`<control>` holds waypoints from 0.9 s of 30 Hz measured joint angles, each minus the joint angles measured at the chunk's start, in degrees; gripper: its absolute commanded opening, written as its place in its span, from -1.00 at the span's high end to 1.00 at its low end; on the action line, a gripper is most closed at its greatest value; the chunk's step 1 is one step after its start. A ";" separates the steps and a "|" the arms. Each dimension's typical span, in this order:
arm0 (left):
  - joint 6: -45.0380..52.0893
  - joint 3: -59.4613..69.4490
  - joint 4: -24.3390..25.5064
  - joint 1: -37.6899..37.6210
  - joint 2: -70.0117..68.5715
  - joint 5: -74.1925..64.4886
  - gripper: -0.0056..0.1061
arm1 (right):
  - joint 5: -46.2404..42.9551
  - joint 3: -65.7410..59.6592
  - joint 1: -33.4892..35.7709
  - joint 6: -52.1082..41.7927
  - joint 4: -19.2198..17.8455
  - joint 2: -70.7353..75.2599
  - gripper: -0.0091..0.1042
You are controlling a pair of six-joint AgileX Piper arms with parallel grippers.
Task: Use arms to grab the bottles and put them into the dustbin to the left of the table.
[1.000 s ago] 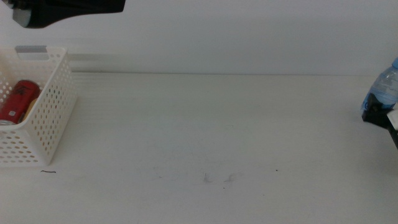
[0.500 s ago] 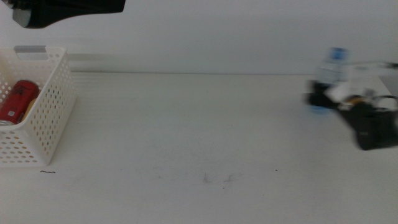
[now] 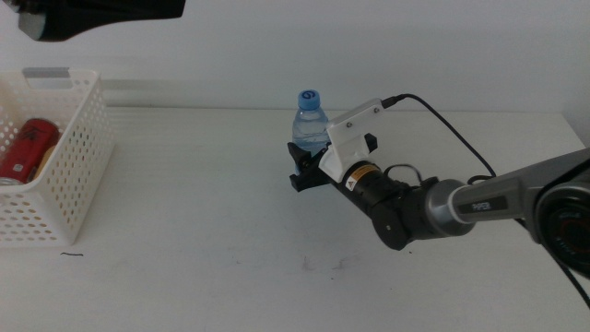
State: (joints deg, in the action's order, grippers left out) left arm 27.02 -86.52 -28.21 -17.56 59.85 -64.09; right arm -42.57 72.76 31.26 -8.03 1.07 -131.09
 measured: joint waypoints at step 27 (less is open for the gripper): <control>0.00 0.00 0.11 0.00 0.00 0.00 -0.78 | 74.36 -10.97 0.22 11.33 2.87 60.88 -0.72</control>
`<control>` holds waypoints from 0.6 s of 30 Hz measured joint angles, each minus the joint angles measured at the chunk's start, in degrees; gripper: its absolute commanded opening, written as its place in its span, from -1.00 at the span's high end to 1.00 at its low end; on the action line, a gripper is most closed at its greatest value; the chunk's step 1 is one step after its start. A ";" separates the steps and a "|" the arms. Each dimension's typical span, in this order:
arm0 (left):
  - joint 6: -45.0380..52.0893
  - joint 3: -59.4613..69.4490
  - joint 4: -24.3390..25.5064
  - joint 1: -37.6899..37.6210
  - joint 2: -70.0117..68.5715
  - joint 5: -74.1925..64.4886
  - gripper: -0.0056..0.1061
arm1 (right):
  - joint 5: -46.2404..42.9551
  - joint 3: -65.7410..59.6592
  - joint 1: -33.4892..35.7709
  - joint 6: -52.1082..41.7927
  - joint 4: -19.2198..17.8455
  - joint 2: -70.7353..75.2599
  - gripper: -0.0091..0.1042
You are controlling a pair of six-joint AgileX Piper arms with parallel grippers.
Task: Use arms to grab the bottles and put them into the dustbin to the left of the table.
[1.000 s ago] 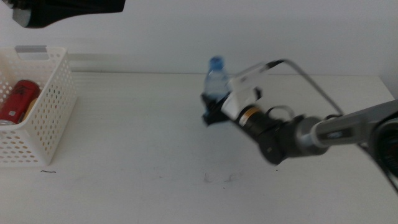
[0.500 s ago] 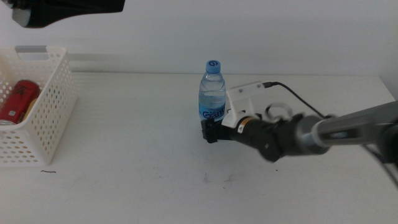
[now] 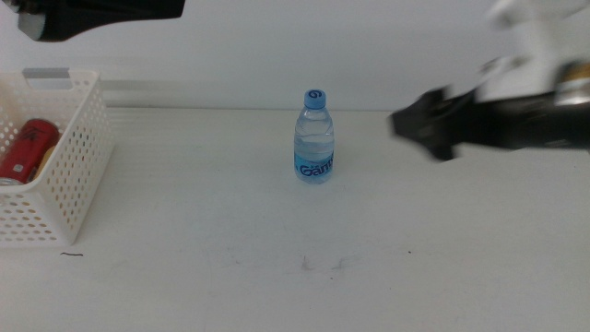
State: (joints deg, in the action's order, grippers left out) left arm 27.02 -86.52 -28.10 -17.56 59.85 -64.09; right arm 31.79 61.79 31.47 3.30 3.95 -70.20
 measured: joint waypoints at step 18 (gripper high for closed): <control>0.00 0.00 0.77 0.00 0.00 0.00 -0.78 | 0.19 -0.42 0.00 1.90 -2.72 8.49 -0.72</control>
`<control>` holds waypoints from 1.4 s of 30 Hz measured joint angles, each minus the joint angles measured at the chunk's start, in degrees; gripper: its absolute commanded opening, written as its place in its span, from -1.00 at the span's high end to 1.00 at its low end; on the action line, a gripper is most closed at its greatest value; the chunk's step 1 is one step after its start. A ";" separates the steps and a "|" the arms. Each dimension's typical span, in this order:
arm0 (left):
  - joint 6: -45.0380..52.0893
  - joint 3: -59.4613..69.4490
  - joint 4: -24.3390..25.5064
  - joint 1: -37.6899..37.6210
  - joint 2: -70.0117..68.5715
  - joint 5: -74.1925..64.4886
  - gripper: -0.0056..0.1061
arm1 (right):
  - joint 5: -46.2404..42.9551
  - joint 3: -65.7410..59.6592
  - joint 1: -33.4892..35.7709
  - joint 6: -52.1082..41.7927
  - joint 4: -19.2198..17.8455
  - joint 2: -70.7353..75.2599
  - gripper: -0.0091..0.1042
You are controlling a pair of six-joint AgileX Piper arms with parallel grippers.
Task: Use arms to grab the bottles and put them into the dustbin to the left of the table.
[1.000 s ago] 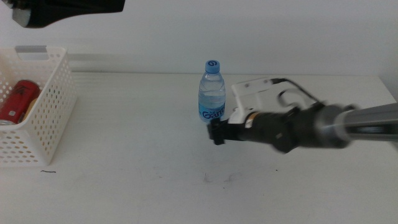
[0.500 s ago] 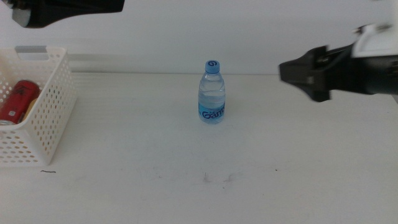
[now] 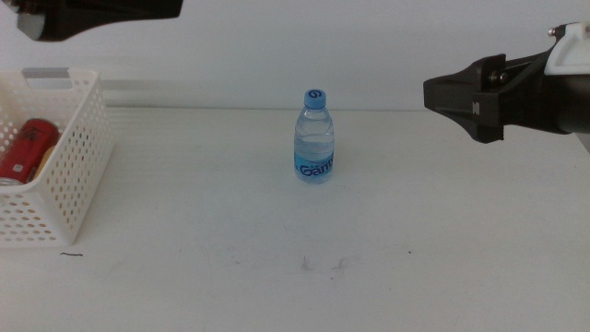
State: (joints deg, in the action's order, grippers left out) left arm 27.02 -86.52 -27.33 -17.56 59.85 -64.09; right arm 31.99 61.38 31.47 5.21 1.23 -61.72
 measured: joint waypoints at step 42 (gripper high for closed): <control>-35.95 35.42 32.03 -13.24 63.00 121.02 -0.78 | 0.00 0.00 0.00 0.12 0.00 0.00 -0.72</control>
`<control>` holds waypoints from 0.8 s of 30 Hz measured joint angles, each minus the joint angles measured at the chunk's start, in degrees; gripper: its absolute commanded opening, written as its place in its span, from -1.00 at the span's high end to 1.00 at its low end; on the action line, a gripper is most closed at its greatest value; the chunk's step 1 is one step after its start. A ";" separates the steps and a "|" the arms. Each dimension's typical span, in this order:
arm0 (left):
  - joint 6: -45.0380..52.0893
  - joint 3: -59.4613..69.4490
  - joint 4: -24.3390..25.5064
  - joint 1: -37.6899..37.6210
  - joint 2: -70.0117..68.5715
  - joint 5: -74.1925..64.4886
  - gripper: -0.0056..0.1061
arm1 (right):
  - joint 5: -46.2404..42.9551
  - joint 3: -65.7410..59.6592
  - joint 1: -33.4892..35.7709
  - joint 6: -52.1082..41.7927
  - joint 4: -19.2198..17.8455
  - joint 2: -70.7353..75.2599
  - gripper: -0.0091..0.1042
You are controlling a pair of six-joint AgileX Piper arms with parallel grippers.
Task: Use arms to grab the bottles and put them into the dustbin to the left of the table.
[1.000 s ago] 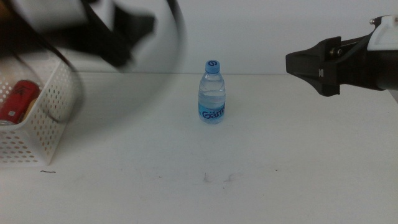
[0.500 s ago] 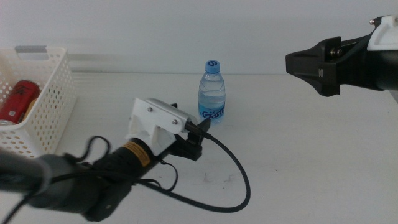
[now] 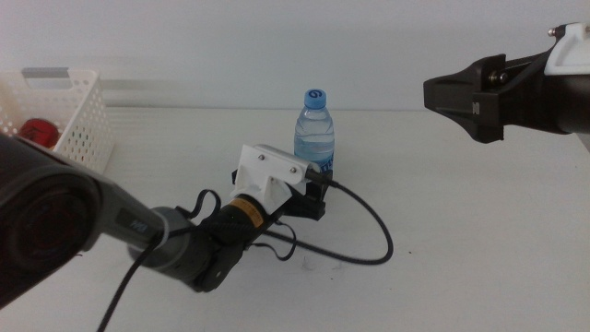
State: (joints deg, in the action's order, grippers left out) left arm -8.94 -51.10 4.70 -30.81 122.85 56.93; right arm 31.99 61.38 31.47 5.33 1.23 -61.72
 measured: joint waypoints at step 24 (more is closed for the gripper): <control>0.00 -24.42 0.01 1.82 12.87 -12.48 -0.38 | 0.00 0.00 0.00 0.00 0.00 0.00 -0.72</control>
State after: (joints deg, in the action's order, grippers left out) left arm -8.94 -75.53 4.71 -28.98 135.72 44.46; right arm 31.99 61.38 31.47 5.33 1.23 -61.72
